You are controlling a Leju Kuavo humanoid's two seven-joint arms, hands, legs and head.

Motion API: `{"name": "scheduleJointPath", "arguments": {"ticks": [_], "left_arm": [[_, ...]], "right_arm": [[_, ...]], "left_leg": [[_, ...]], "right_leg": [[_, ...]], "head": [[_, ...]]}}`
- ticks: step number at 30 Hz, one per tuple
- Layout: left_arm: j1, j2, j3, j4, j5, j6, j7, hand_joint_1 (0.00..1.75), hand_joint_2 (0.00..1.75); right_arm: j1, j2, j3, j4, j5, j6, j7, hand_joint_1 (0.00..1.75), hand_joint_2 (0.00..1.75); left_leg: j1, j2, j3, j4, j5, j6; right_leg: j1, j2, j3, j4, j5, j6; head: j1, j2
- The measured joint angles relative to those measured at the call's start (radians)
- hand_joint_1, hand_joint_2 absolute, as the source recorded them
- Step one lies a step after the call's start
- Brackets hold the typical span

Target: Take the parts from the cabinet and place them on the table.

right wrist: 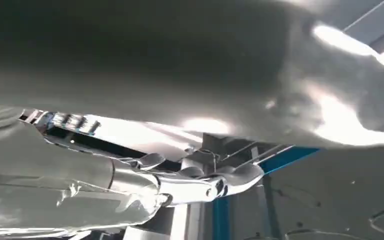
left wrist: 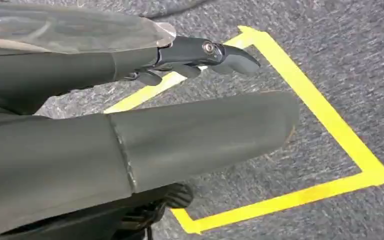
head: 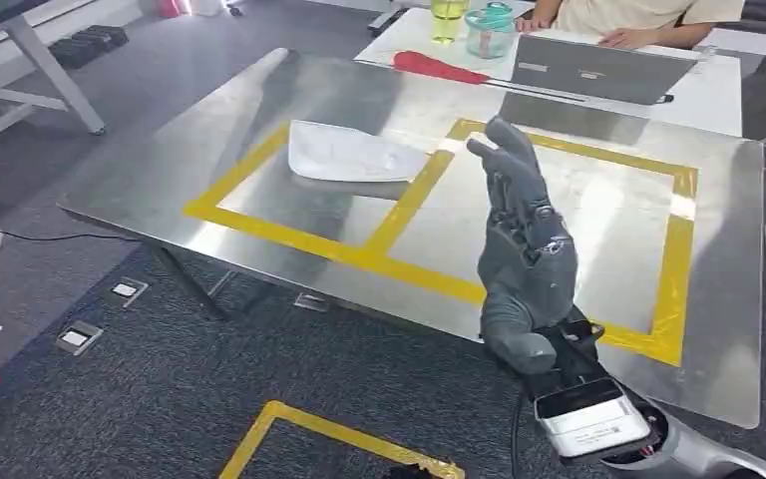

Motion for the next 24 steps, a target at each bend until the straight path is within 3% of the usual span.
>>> {"name": "scheduleJointPath", "arguments": {"ticks": [2,3,4,5,7,9,10,12,13,14,16,17,18,19,20,22,23,24], "left_arm": [[0.0,-0.002,0.0,0.0,0.0,-0.003,0.0,0.0,0.0],[0.001,-0.001,0.0,0.0,0.0,-0.003,0.0,0.0,0.0],[-0.001,0.003,0.0,0.0,0.0,-0.003,0.0,0.0,0.0],[-0.001,0.003,0.0,0.0,0.0,-0.003,0.0,0.0,0.0],[-0.001,0.002,0.0,0.0,0.0,-0.003,0.0,0.0,0.0],[-0.004,0.002,0.0,0.0,0.0,-0.003,0.0,0.0,0.0],[-0.005,0.001,0.0,0.0,-0.003,-0.004,0.0,0.0,0.0],[-0.005,0.0,0.0,0.0,-0.004,-0.005,0.002,0.0,0.0],[-0.004,0.0,0.0,0.0,-0.004,-0.005,0.003,0.0,0.0],[-0.003,0.0,0.0,0.0,-0.004,-0.005,0.003,0.0,0.0],[0.0,0.001,0.0,0.0,-0.005,-0.005,0.003,0.0,0.0],[-0.001,0.002,0.0,0.0,-0.005,-0.005,0.003,0.0,0.0],[-0.002,0.005,0.0,0.0,-0.006,-0.005,0.003,0.0,0.0],[-0.002,0.008,-0.001,0.0,-0.006,-0.005,0.003,0.0,0.0],[-0.002,0.008,-0.001,0.0,-0.007,-0.005,0.003,0.0,0.0],[-0.006,0.007,-0.001,0.0,-0.007,-0.005,0.004,0.0,0.0],[-0.005,0.007,-0.001,0.0,-0.007,-0.005,0.005,0.0,0.0],[-0.005,0.004,-0.001,0.0,-0.007,-0.005,0.005,0.0,0.0]], "right_arm": [[0.0,0.0,-0.003,0.0,0.0,0.0,0.0,0.0,0.0],[0.0,0.0,-0.005,0.0,0.0,0.0,0.0,0.0,0.0],[0.001,0.0,-0.006,0.001,0.0,0.0,0.0,0.0,0.0],[0.002,0.0,-0.006,0.0,0.0,0.0,0.0,0.0,0.0],[0.005,0.0,-0.008,0.0,0.0,0.0,0.0,0.0,0.0],[0.005,0.0,-0.008,-0.002,0.0,0.002,0.0,0.0,0.0],[0.004,0.0,-0.009,-0.002,0.003,0.005,0.003,0.0,0.0],[0.006,0.0,-0.009,-0.004,0.011,0.006,0.016,0.0,0.0],[0.007,0.0,-0.009,-0.004,0.014,0.007,0.019,0.0,0.0],[0.007,0.0,-0.009,-0.004,0.015,0.008,0.023,0.0,0.0],[0.007,0.0,-0.009,-0.007,0.017,0.007,0.027,0.0,0.0],[0.007,0.0,-0.01,-0.01,0.018,0.007,0.027,0.0,0.0],[0.007,0.0,-0.01,-0.012,0.019,0.007,0.027,0.0,0.0],[0.007,0.0,-0.01,-0.012,0.02,0.007,0.029,0.0,0.0],[0.009,0.0,-0.01,-0.014,0.022,0.007,0.031,0.0,0.0],[0.011,0.0,-0.01,-0.018,0.024,0.007,0.033,0.0,0.0],[0.011,0.0,-0.011,-0.021,0.024,0.006,0.033,0.0,0.0],[0.013,0.0,-0.012,-0.024,0.025,0.006,0.033,0.0,0.0]], "left_leg": [[0.006,-0.005,0.005,0.01,-0.011,-0.011],[0.006,-0.006,0.006,0.018,-0.02,-0.02],[0.0,-0.007,-0.002,0.027,-0.025,-0.028],[-0.001,-0.007,-0.008,0.032,-0.024,-0.033],[0.005,-0.006,-0.005,0.027,-0.026,-0.041],[0.008,-0.004,-0.006,0.043,-0.043,-0.051],[0.008,-0.002,-0.033,0.097,-0.073,-0.052],[0.008,-0.002,-0.14,0.293,-0.15,-0.056],[0.008,-0.002,-0.184,0.367,-0.169,-0.055],[0.008,-0.002,-0.21,0.4,-0.165,-0.055],[0.006,-0.003,-0.191,0.323,-0.093,-0.044],[0.003,-0.007,-0.146,0.211,-0.029,-0.034],[-0.001,-0.027,-0.095,0.095,0.024,-0.024],[-0.004,-0.051,-0.08,0.055,0.017,-0.019],[-0.007,-0.035,-0.08,0.052,0.021,-0.024],[-0.012,-0.028,-0.08,0.053,0.019,-0.02],[-0.01,-0.022,-0.078,0.048,0.022,-0.015],[-0.001,-0.011,-0.073,0.037,0.028,-0.008]], "right_leg": [[-0.005,0.0,0.088,-0.183,0.097,0.001],[-0.008,0.0,0.124,-0.267,0.117,0.004],[0.0,0.005,0.133,-0.275,0.098,0.001],[-0.001,0.008,0.127,-0.269,0.098,-0.012],[0.006,0.011,0.121,-0.264,0.092,-0.024],[0.001,0.012,0.132,-0.271,0.091,-0.038],[0.001,0.012,0.134,-0.271,0.089,-0.044],[0.005,0.012,0.134,-0.271,0.087,-0.049],[0.008,0.016,0.134,-0.271,0.086,-0.052],[0.01,0.021,0.135,-0.271,0.086,-0.053],[0.012,0.036,0.138,-0.271,0.086,-0.053],[0.012,0.045,0.14,-0.271,0.086,-0.053],[0.011,0.052,0.141,-0.272,0.086,-0.052],[0.014,0.056,0.138,-0.27,0.085,-0.049],[0.014,0.064,0.136,-0.271,0.085,-0.045],[0.009,0.07,0.137,-0.275,0.087,-0.035],[0.011,0.076,0.137,-0.278,0.089,-0.029],[0.011,0.065,0.135,-0.268,0.081,-0.025]], "head": [[0.005,0.0],[0.012,0.0],[0.017,0.0],[0.013,0.0],[0.006,0.0],[0.002,0.0],[-0.011,0.0],[-0.023,0.0],[-0.024,0.0],[-0.025,0.0],[-0.027,0.0],[-0.027,0.0],[-0.029,0.0],[-0.029,0.0],[-0.029,0.0],[-0.028,0.0],[-0.028,0.0],[-0.026,0.0]]}}
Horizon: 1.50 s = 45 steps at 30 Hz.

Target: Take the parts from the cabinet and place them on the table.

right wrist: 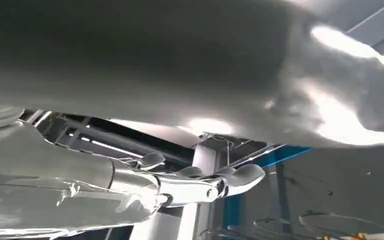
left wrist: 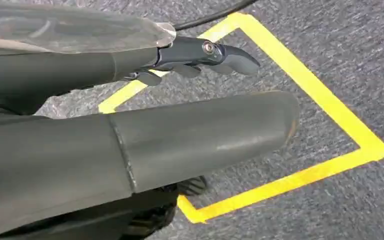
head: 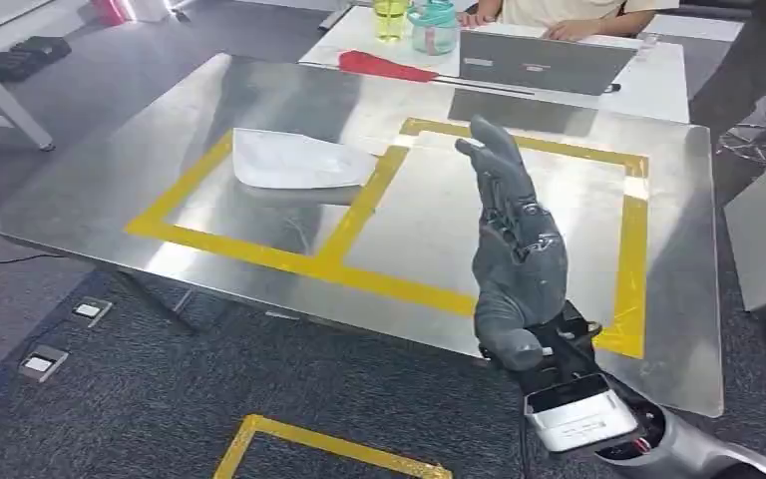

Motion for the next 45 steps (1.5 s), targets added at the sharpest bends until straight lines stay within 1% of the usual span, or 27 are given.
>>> {"name": "scheduleJointPath", "arguments": {"ticks": [2,4,5,6,8,9,10,14,15,16,17,19,21,22,24,25,26,29,30,32,34,36,37,39,40,41,45], "left_arm": [[0.0,0.002,0.0,0.0,0.0,0.0,0.0,0.0,0.0],[0.002,0.001,0.0,0.0,0.0,0.0,0.0,0.0,0.0],[0.003,0.001,0.0,0.0,0.0,0.0,0.001,0.0,0.0],[0.003,0.0,0.0,0.0,-0.001,0.0,0.001,0.0,0.0],[0.001,-0.003,0.0,0.0,-0.003,0.0,0.002,0.0,0.0],[0.0,-0.004,0.0,0.0,-0.003,0.001,0.003,0.0,0.0],[0.0,-0.004,0.0,0.0,-0.003,0.002,0.003,0.0,0.0],[-0.002,-0.004,0.0,0.0,-0.004,0.005,0.005,0.0,0.0],[-0.004,-0.003,0.0,0.0,-0.004,0.005,0.005,0.0,0.0],[-0.006,-0.003,0.0,0.0,-0.005,0.005,0.005,0.0,0.0],[-0.007,-0.004,0.0,0.0,-0.005,0.005,0.005,0.0,0.0],[-0.005,-0.004,0.0,0.0,-0.005,0.005,0.006,0.0,0.0],[-0.003,-0.005,0.0,0.0,-0.005,0.005,0.009,0.0,0.0],[-0.002,-0.004,0.0,0.0,-0.005,0.005,0.009,0.0,0.0],[-0.003,-0.003,0.0,0.0,-0.003,0.005,0.011,0.0,0.0],[-0.004,-0.001,0.0,0.0,-0.003,0.005,0.011,0.0,0.0],[-0.004,-0.001,0.0,0.0,-0.001,0.005,0.011,0.0,0.0],[-0.006,-0.002,0.0,0.0,0.004,0.006,0.011,0.0,0.0],[-0.006,-0.006,0.0,0.0,0.004,0.006,0.011,0.0,0.0],[-0.007,-0.006,0.0,0.0,0.004,0.006,0.01,0.0,0.0],[-0.001,-0.005,0.0,0.0,0.004,0.008,0.009,0.0,0.0],[0.002,-0.004,0.0,0.0,0.005,0.008,0.009,0.0,0.0],[0.002,-0.005,0.0,0.0,0.005,0.008,0.009,0.0,0.0],[0.001,-0.006,0.0,0.0,0.004,0.008,0.009,0.0,0.0],[0.001,-0.008,0.0,0.0,0.004,0.008,0.008,0.0,0.0],[0.001,-0.007,0.0,0.0,0.004,0.008,0.008,0.0,0.0],[-0.002,-0.007,0.0,0.0,0.003,0.011,0.005,0.0,0.0]], "right_arm": [[-0.002,0.0,-0.002,-0.004,0.0,0.0,0.0,0.0,0.0],[0.001,0.0,-0.002,-0.004,0.0,0.0,0.0,0.0,0.0],[0.001,0.0,-0.002,-0.004,0.0,0.0,0.0,0.0,0.0],[0.001,-0.001,-0.002,-0.004,0.0,0.0,0.0,0.0,0.0],[0.001,-0.001,-0.003,-0.004,0.0,-0.002,0.001,0.0,0.0],[0.0,-0.001,-0.003,-0.005,0.0,-0.002,0.002,0.0,0.0],[0.0,-0.001,-0.003,-0.007,0.002,-0.004,0.003,0.0,0.0],[0.001,-0.001,-0.004,-0.011,0.003,-0.008,0.004,0.0,0.0],[0.001,-0.001,-0.004,-0.015,0.005,-0.007,0.004,0.0,0.0],[-0.001,-0.001,-0.005,-0.017,0.005,-0.007,0.004,0.0,0.0],[-0.001,-0.001,-0.005,-0.018,0.005,-0.007,0.005,0.0,0.0],[0.001,-0.001,-0.005,-0.019,0.01,-0.008,0.008,0.0,0.0],[0.003,-0.001,-0.005,-0.019,0.013,-0.009,0.01,0.0,0.0],[0.004,-0.001,-0.005,-0.019,0.015,-0.01,0.012,0.0,0.0],[0.004,-0.001,-0.007,-0.02,0.018,-0.011,0.015,0.0,0.0],[0.004,-0.001,-0.008,-0.021,0.018,-0.011,0.015,0.0,0.0],[0.004,-0.001,-0.009,-0.021,0.018,-0.011,0.015,0.0,0.0],[0.005,-0.001,-0.011,-0.021,0.019,-0.012,0.017,0.0,0.0],[0.003,-0.002,-0.012,-0.021,0.019,-0.012,0.017,0.0,0.0],[0.0,-0.002,-0.015,-0.023,0.019,-0.012,0.017,0.0,0.0],[-0.001,-0.002,-0.017,-0.024,0.018,-0.012,0.017,0.0,0.0],[0.0,-0.002,-0.017,-0.024,0.018,-0.012,0.018,0.0,0.0],[-0.001,-0.002,-0.017,-0.024,0.018,-0.012,0.018,0.0,0.0],[-0.001,-0.002,-0.018,-0.024,0.018,-0.012,0.018,0.0,0.0],[-0.002,-0.002,-0.018,-0.024,0.018,-0.012,0.018,0.0,0.0],[-0.003,-0.002,-0.018,-0.024,0.018,-0.012,0.018,0.0,0.0],[-0.002,-0.002,-0.018,-0.026,0.018,-0.012,0.018,0.0,0.0]], "left_leg": [[-0.002,0.011,0.002,-0.002,0.0,0.008],[-0.006,0.026,0.002,-0.002,-0.002,0.011],[-0.007,0.034,0.002,-0.001,-0.002,0.012],[-0.007,0.042,0.004,-0.001,-0.004,0.011],[-0.007,0.054,0.012,0.0,-0.009,0.007],[-0.007,0.059,0.017,0.001,-0.013,0.004],[-0.01,0.064,0.02,0.002,-0.017,-0.001],[-0.017,0.094,0.022,0.005,-0.022,-0.016],[-0.015,0.093,0.022,0.009,-0.03,-0.023],[-0.011,0.062,0.015,0.036,-0.049,-0.028],[-0.01,0.038,-0.017,0.104,-0.089,-0.032],[-0.006,0.024,-0.107,0.288,-0.169,-0.04],[-0.006,0.022,-0.146,0.354,-0.17,-0.041],[-0.005,0.021,-0.129,0.311,-0.134,-0.039],[-0.001,0.003,-0.045,0.123,-0.034,-0.033],[0.004,-0.043,-0.003,0.03,-0.005,-0.03],[0.002,-0.057,0.004,0.012,-0.014,-0.028],[-0.008,-0.027,0.003,0.016,-0.013,-0.013],[0.002,-0.015,0.005,0.006,-0.007,-0.004],[-0.001,0.006,0.006,0.001,-0.005,0.01],[-0.004,0.03,0.006,0.001,-0.008,0.014],[-0.005,0.056,0.007,0.002,-0.01,0.015],[-0.005,0.066,0.008,0.002,-0.012,0.014],[-0.005,0.084,0.016,0.003,-0.017,0.009],[-0.006,0.093,0.022,0.003,-0.02,0.005],[-0.016,0.1,0.023,0.007,-0.025,-0.001],[-0.018,0.143,0.03,0.006,-0.028,-0.016]], "right_leg": [[0.003,-0.043,-0.045,0.106,-0.073,0.008],[0.001,-0.051,-0.126,0.281,-0.151,0.014],[0.001,-0.052,-0.15,0.332,-0.161,0.016],[0.001,-0.053,-0.146,0.322,-0.142,0.017],[0.001,-0.063,-0.068,0.171,-0.057,0.014],[0.002,-0.085,-0.016,0.069,-0.013,0.011],[0.007,-0.12,0.016,-0.001,-0.009,0.008],[0.014,-0.082,0.011,-0.006,-0.004,-0.019],[0.005,-0.072,0.02,-0.016,0.002,-0.027],[0.004,-0.067,0.021,-0.017,0.003,-0.029],[0.001,-0.062,0.02,-0.017,0.004,-0.033],[0.001,-0.043,0.019,-0.017,0.004,-0.034],[0.001,-0.021,0.019,-0.017,0.004,-0.034],[0.001,-0.008,0.02,-0.016,0.004,-0.034],[0.0,0.017,0.022,-0.014,0.004,-0.033],[-0.001,0.027,0.021,-0.013,0.003,-0.03],[0.006,0.037,0.015,-0.008,0.002,-0.023],[-0.004,0.062,0.012,-0.017,0.009,-0.004],[0.002,0.067,0.006,-0.015,0.008,0.003],[0.003,-0.028,-0.025,0.061,-0.047,0.005],[0.0,-0.051,-0.107,0.241,-0.133,0.011],[0.0,-0.054,-0.153,0.339,-0.154,0.016],[0.0,-0.056,-0.136,0.305,-0.127,0.016],[0.001,-0.076,-0.044,0.132,-0.039,0.01],[0.004,-0.114,0.01,0.031,0.0,0.004],[0.018,-0.154,0.027,-0.01,-0.012,-0.001],[0.014,-0.099,0.017,-0.015,-0.001,-0.023]], "head": [[0.018,0.0],[0.026,0.0],[0.027,0.0],[0.029,0.0],[0.034,0.0],[0.04,0.0],[0.047,0.0],[0.034,0.0],[0.035,0.0],[0.03,0.0],[0.019,0.0],[0.005,0.0],[0.002,0.0],[0.0,0.0],[-0.002,0.0],[-0.004,0.0],[-0.007,0.0],[-0.002,0.0],[-0.002,0.0],[0.015,0.0],[0.027,0.0],[0.028,0.0],[0.029,0.0],[0.036,0.0],[0.041,0.0],[0.045,0.0],[0.029,0.0]]}}
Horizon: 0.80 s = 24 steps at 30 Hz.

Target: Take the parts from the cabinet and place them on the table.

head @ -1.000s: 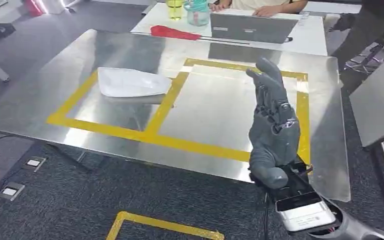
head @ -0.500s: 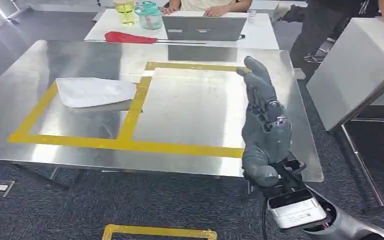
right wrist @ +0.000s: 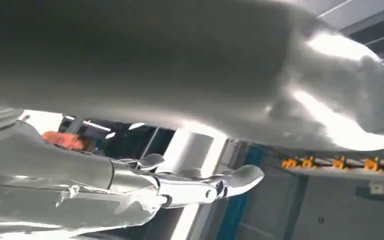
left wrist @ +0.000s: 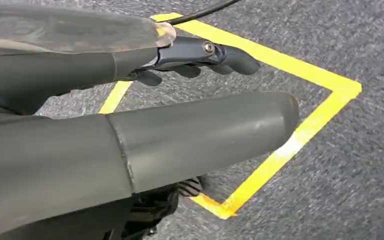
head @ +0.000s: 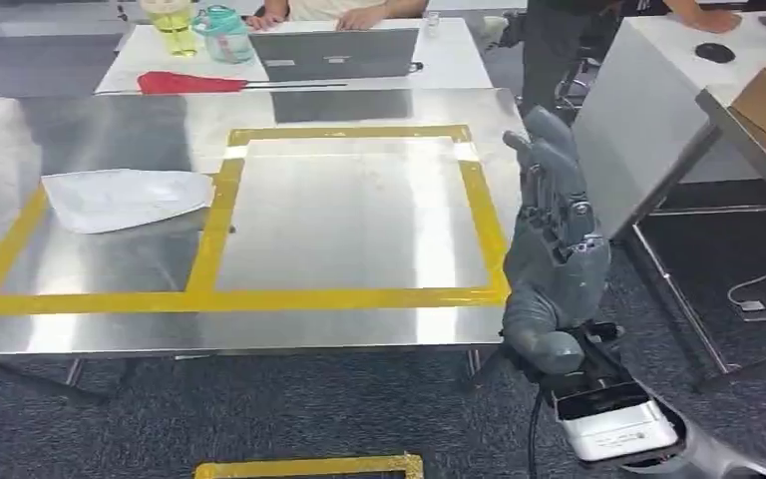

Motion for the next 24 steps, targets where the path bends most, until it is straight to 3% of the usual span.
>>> {"name": "scheduleJointPath", "arguments": {"ticks": [1,2,3,5,6,7,9,10,11,13,15,16,17,18,20,21,22,23,24], "left_arm": [[-0.002,0.002,0.0,0.0,0.0,0.003,-0.001,0.0,0.0],[-0.002,0.003,0.0,0.0,-0.002,0.005,-0.003,0.0,0.0],[-0.001,0.003,0.0,0.0,-0.002,0.005,-0.004,0.0,0.0],[0.002,0.003,0.0,0.0,-0.002,0.007,-0.004,0.0,0.0],[0.004,0.003,0.0,0.0,-0.001,0.007,-0.004,0.0,0.0],[0.006,0.003,0.0,0.0,0.0,0.008,-0.004,0.0,0.0],[0.006,0.005,0.0,0.0,0.0,0.008,-0.004,0.0,0.0],[0.006,0.006,0.0,0.0,0.0,0.008,-0.004,0.0,0.0],[0.006,0.007,0.0,0.0,0.0,0.008,-0.004,0.0,0.0],[0.006,0.007,0.0,0.0,0.0,0.008,-0.005,0.0,0.0],[0.006,0.005,0.0,0.0,0.001,0.008,-0.005,0.0,0.0],[0.005,0.001,0.0,0.0,0.001,0.008,-0.005,0.0,0.0],[0.003,0.002,0.0,0.0,0.001,0.008,-0.005,0.0,0.0],[0.003,0.003,0.0,0.0,0.001,0.008,-0.006,0.0,0.0],[0.008,0.005,0.0,0.0,0.001,0.01,-0.006,0.0,0.0],[0.009,0.005,0.0,0.0,0.001,0.01,-0.006,0.0,0.0],[0.009,0.005,0.0,0.0,0.002,0.01,-0.005,0.0,0.0],[0.008,0.005,0.0,0.0,0.002,0.01,-0.005,0.0,0.0],[0.006,0.003,0.0,0.0,0.002,0.008,-0.005,0.0,0.0]], "right_arm": [[0.001,0.0,0.0,-0.001,0.0,0.0,0.0,0.0,0.0],[-0.004,0.0,0.0,-0.002,0.0,0.0,0.0,0.0,0.0],[-0.006,0.0,0.001,-0.002,0.0,0.0,0.003,0.0,0.0],[-0.006,0.0,0.001,-0.002,-0.001,0.0,0.006,0.0,0.0],[-0.006,0.0,0.001,-0.002,-0.001,0.0,0.008,0.0,0.0],[-0.006,0.0,0.001,-0.002,-0.001,0.0,0.008,0.0,0.0],[-0.007,0.0,0.001,-0.002,-0.002,-0.001,0.01,0.0,0.0],[-0.009,0.0,0.001,-0.002,-0.003,-0.003,0.011,0.0,0.0],[-0.012,0.0,0.001,-0.002,-0.003,-0.003,0.012,0.0,0.0],[-0.018,0.0,0.002,-0.002,-0.004,-0.006,0.012,0.0,0.0],[-0.018,0.0,0.001,-0.002,-0.004,-0.006,0.014,0.0,0.0],[-0.017,0.0,0.001,-0.002,-0.005,-0.007,0.015,0.0,0.0],[-0.021,-0.002,0.001,-0.002,-0.005,-0.008,0.015,0.0,0.0],[-0.026,-0.003,0.001,-0.002,-0.005,-0.009,0.015,0.0,0.0],[-0.027,-0.004,0.002,-0.002,-0.006,-0.013,0.015,0.0,0.0],[-0.027,-0.004,0.002,-0.001,-0.007,-0.014,0.016,0.0,0.0],[-0.027,-0.004,0.002,-0.001,-0.008,-0.015,0.017,0.0,0.0],[-0.027,-0.006,0.002,-0.001,-0.008,-0.015,0.016,0.0,0.0],[-0.027,-0.008,0.002,-0.001,-0.008,-0.016,0.015,0.0,0.0]], "left_leg": [[0.005,-0.019,-0.001,0.01,-0.012,-0.007],[0.007,-0.071,-0.017,0.056,-0.045,-0.011],[0.009,-0.103,-0.055,0.139,-0.09,-0.015],[0.013,-0.121,-0.141,0.314,-0.161,-0.021],[0.013,-0.121,-0.164,0.354,-0.164,-0.022],[0.014,-0.122,-0.162,0.34,-0.142,-0.022],[0.017,-0.132,-0.089,0.17,-0.039,-0.017],[0.02,-0.16,-0.045,0.071,0.007,-0.015],[0.023,-0.207,-0.022,0.013,0.011,-0.011],[0.02,-0.19,-0.02,0.006,0.011,-0.005],[0.015,-0.172,-0.018,0.007,0.011,0.007],[0.021,-0.157,-0.017,-0.003,0.017,0.016],[0.02,-0.148,-0.016,-0.003,0.018,0.019],[0.019,-0.139,-0.017,-0.004,0.017,0.027],[0.016,-0.12,-0.017,-0.003,0.015,0.029],[0.015,-0.109,-0.018,-0.003,0.014,0.03],[0.015,-0.102,-0.017,-0.003,0.014,0.029],[0.015,-0.097,-0.016,-0.002,0.013,0.028],[0.016,-0.094,-0.014,-0.002,0.012,0.026]], "right_leg": [[-0.009,0.011,0.008,-0.008,0.005,-0.005],[-0.012,0.02,0.007,-0.009,0.008,-0.009],[-0.013,0.029,0.005,-0.009,0.009,-0.012],[-0.013,0.053,0.003,-0.009,0.01,-0.014],[-0.013,0.066,0.002,-0.008,0.011,-0.014],[-0.013,0.081,0.003,-0.008,0.011,-0.014],[-0.015,0.111,0.006,-0.007,0.011,-0.011],[-0.015,0.122,0.007,-0.005,0.011,-0.009],[-0.013,0.131,0.004,-0.004,0.011,-0.004],[-0.014,0.153,-0.004,0.0,0.013,0.008],[-0.018,0.171,-0.008,-0.004,0.015,0.022],[-0.018,0.159,-0.011,0.003,0.009,0.027],[-0.013,0.099,-0.024,0.035,-0.016,0.031],[-0.014,0.065,-0.055,0.104,-0.059,0.035],[-0.015,0.046,-0.135,0.285,-0.143,0.04],[-0.015,0.044,-0.158,0.339,-0.158,0.042],[-0.016,0.043,-0.157,0.341,-0.147,0.043],[-0.016,0.042,-0.132,0.294,-0.115,0.042],[-0.016,0.04,-0.081,0.2,-0.067,0.038]], "head": [[0.001,0.0],[-0.006,0.0],[-0.016,0.0],[-0.03,0.0],[-0.03,0.0],[-0.032,0.0],[-0.034,0.0],[-0.035,0.0],[-0.036,0.0],[-0.034,0.0],[-0.033,0.0],[-0.034,0.0],[-0.025,0.0],[-0.013,0.0],[-0.01,0.0],[-0.01,0.0],[-0.007,0.0],[-0.004,0.0],[0.0,0.0]]}}
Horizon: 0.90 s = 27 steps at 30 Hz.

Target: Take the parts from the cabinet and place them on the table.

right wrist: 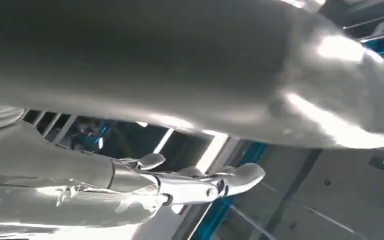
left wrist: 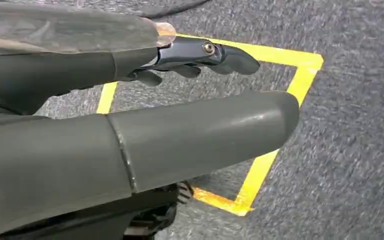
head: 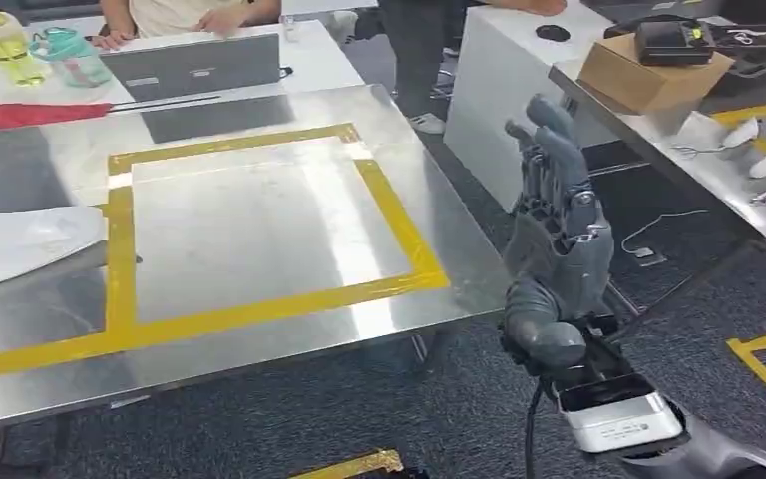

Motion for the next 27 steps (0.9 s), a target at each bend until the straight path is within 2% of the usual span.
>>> {"name": "scheduleJointPath", "arguments": {"ticks": [1,2,3,4,5,6,7,10,11,19,26,27], "left_arm": [[-0.001,0.0,0.0,0.0,0.0,0.0,0.0,0.0,0.0],[-0.002,0.0,0.0,0.0,0.0,-0.001,0.0,0.0,0.0],[-0.003,0.0,0.0,0.0,0.0,-0.001,0.0,0.0,0.0],[-0.003,0.0,0.0,0.0,0.0,0.0,0.001,0.0,0.0],[-0.003,0.003,0.0,0.0,0.0,0.0,0.003,0.0,0.0],[-0.003,0.003,0.0,0.0,0.0,0.0,0.003,0.0,0.0],[-0.003,0.003,0.0,0.0,0.0,0.0,0.005,0.0,0.0],[-0.005,0.002,0.0,0.0,0.0,0.002,0.005,0.0,0.0],[-0.005,0.002,0.0,0.0,0.0,0.002,0.005,0.0,0.0],[-0.005,0.002,0.0,0.0,0.0,0.002,0.005,0.0,0.0],[-0.005,0.002,0.0,0.0,0.006,-0.003,0.015,0.0,0.0],[-0.005,0.002,0.0,0.0,0.006,-0.003,0.015,0.0,0.0]], "right_arm": [[0.0,0.0,0.0,0.0,0.002,0.0,-0.004,0.0,0.0],[0.0,0.0,0.0,0.0,0.004,0.0,-0.006,0.0,0.0],[0.0,0.0,0.001,0.0,0.005,0.0,-0.006,0.0,0.0],[0.001,0.0,0.002,0.0,0.006,0.0,-0.006,0.0,0.0],[0.003,0.0,0.003,0.0,0.006,0.0,-0.006,0.0,0.0],[0.006,-0.001,0.003,0.001,0.007,0.0,-0.006,0.0,0.0],[0.006,-0.003,0.003,0.001,0.007,-0.001,-0.006,0.0,0.0],[0.006,-0.003,0.006,0.001,0.007,0.0,-0.006,0.0,0.0],[0.006,-0.003,0.006,0.001,0.007,-0.001,-0.006,0.0,0.0],[0.01,-0.003,0.007,0.001,0.007,-0.001,-0.007,0.0,0.0],[0.017,-0.003,0.007,0.001,0.007,-0.001,-0.015,0.0,0.0],[0.018,-0.003,0.007,0.001,0.007,-0.001,-0.015,0.0,0.0]], "left_leg": [[0.0,0.002,0.003,0.001,-0.002,-0.003],[-0.001,0.004,0.005,0.001,-0.004,-0.007],[-0.009,0.004,0.001,0.009,-0.006,-0.01],[-0.009,0.006,0.0,0.005,-0.003,-0.015],[-0.014,0.005,-0.001,0.013,-0.01,-0.001],[-0.011,0.006,0.0,0.01,-0.007,0.003],[-0.011,0.007,0.001,0.007,-0.005,-0.002],[-0.011,0.007,0.004,0.0,-0.002,-0.007],[-0.011,0.007,0.005,-0.002,-0.001,-0.009],[-0.009,0.007,0.005,-0.006,0.001,-0.02],[-0.01,0.007,0.005,-0.004,0.001,-0.02],[-0.015,0.006,0.003,0.0,-0.001,-0.017]], "right_leg": [[0.0,-0.007,0.052,-0.1,0.043,-0.005],[0.002,-0.019,0.09,-0.181,0.059,-0.009],[0.009,-0.021,0.099,-0.198,0.053,-0.013],[0.009,-0.018,0.095,-0.194,0.054,-0.017],[0.003,-0.016,0.096,-0.199,0.057,-0.012],[0.005,-0.015,0.096,-0.199,0.057,-0.013],[0.007,-0.013,0.096,-0.198,0.056,-0.015],[0.007,-0.013,0.095,-0.198,0.055,-0.017],[0.008,-0.013,0.095,-0.198,0.055,-0.021],[0.01,-0.013,0.094,-0.197,0.055,-0.027],[0.008,-0.013,0.095,-0.198,0.056,-0.027],[0.004,-0.014,0.095,-0.199,0.057,-0.024]], "head": [[0.005,0.0],[0.008,0.0],[0.008,0.0],[0.002,0.0],[-0.007,0.0],[-0.011,0.0],[-0.016,0.0],[-0.026,0.0],[-0.026,0.0],[-0.03,0.0],[-0.029,0.0],[-0.03,0.0]]}}
